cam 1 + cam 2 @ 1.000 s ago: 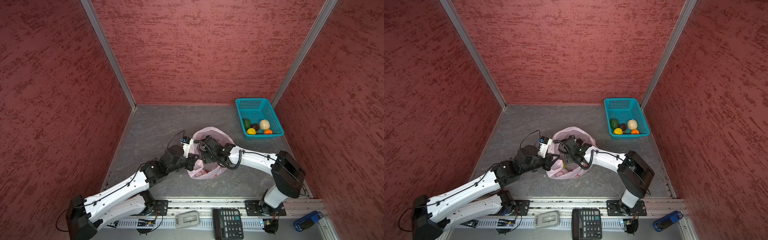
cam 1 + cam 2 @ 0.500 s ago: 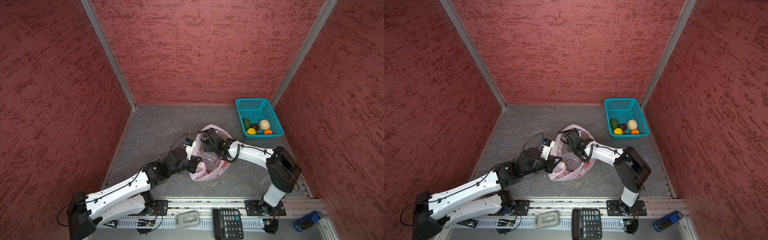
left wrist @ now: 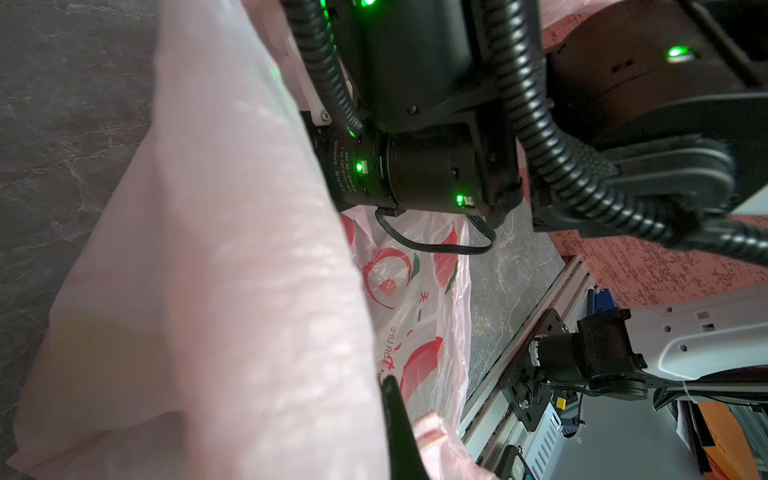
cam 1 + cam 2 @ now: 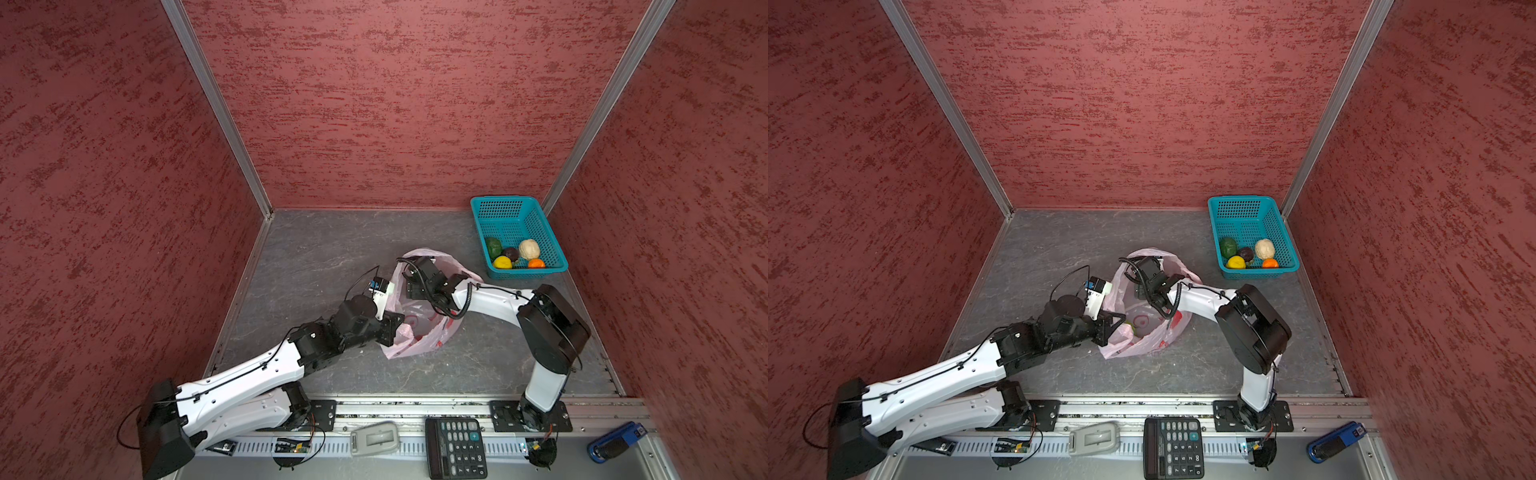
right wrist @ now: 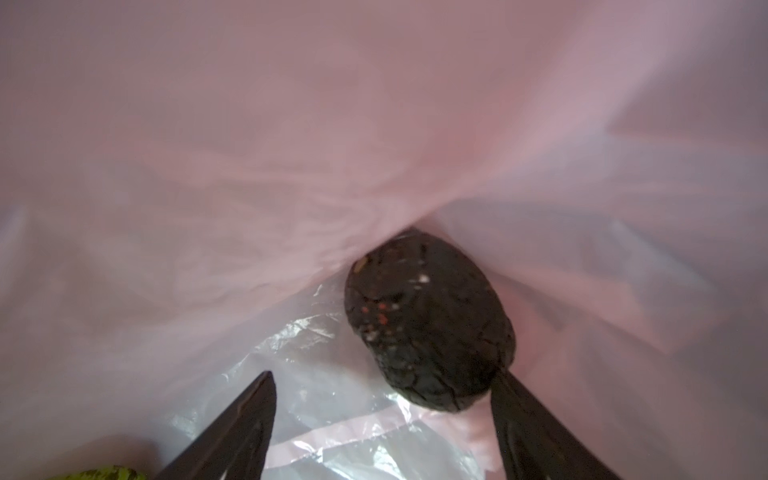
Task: Untie the knot of the plastic bag and take out the fruit
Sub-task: 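Lower the right gripper into the bag and grasp the black fruit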
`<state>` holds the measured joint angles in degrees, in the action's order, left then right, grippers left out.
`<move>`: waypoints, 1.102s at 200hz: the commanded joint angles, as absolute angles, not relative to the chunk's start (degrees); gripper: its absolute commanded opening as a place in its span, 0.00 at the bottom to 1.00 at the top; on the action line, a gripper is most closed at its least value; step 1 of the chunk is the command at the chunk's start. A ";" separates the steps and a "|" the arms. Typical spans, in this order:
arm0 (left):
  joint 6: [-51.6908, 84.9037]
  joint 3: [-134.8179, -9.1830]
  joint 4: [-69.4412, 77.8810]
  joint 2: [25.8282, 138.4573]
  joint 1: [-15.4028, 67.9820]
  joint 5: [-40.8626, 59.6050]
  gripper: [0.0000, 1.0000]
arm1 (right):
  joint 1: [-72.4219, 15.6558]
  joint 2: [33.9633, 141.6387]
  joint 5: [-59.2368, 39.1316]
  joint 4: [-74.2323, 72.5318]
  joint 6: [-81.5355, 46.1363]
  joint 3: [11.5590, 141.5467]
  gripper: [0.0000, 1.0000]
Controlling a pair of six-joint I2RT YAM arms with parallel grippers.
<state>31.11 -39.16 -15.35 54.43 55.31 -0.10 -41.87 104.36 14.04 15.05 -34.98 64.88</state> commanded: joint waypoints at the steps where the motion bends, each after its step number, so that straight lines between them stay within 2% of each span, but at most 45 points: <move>1: 31.10 -38.24 -14.03 54.25 55.52 -0.38 0.00 | -41.49 105.34 9.10 12.45 -35.03 65.62 0.82; 40: 31.38 -37.58 -14.41 53.46 55.50 -0.97 0.00 | -41.56 104.55 4.50 8.25 -32.48 64.62 0.82; 80: 31.49 -37.53 -14.36 53.61 55.55 -0.93 0.00 | -41.51 108.30 10.27 13.72 -33.36 68.62 0.82; 133: 31.56 -38.00 -15.20 53.45 55.59 -0.86 0.00 | -41.51 111.06 16.86 15.94 -36.10 71.10 0.74; 157: 31.73 -37.95 -15.79 53.08 55.61 -1.05 0.00 | -41.52 111.70 17.93 15.41 -36.12 71.19 0.67; 178: 31.68 -38.01 -16.31 52.83 55.56 -1.24 0.00 | -41.49 111.43 17.55 14.62 -36.02 70.91 0.54; 220: 31.73 -37.89 -16.22 52.91 55.59 -1.73 0.00 | -41.65 108.51 14.65 12.96 -34.96 68.59 0.43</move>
<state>31.53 -38.20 -15.84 53.49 55.31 -0.73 -41.56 110.78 15.18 14.46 -35.11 69.91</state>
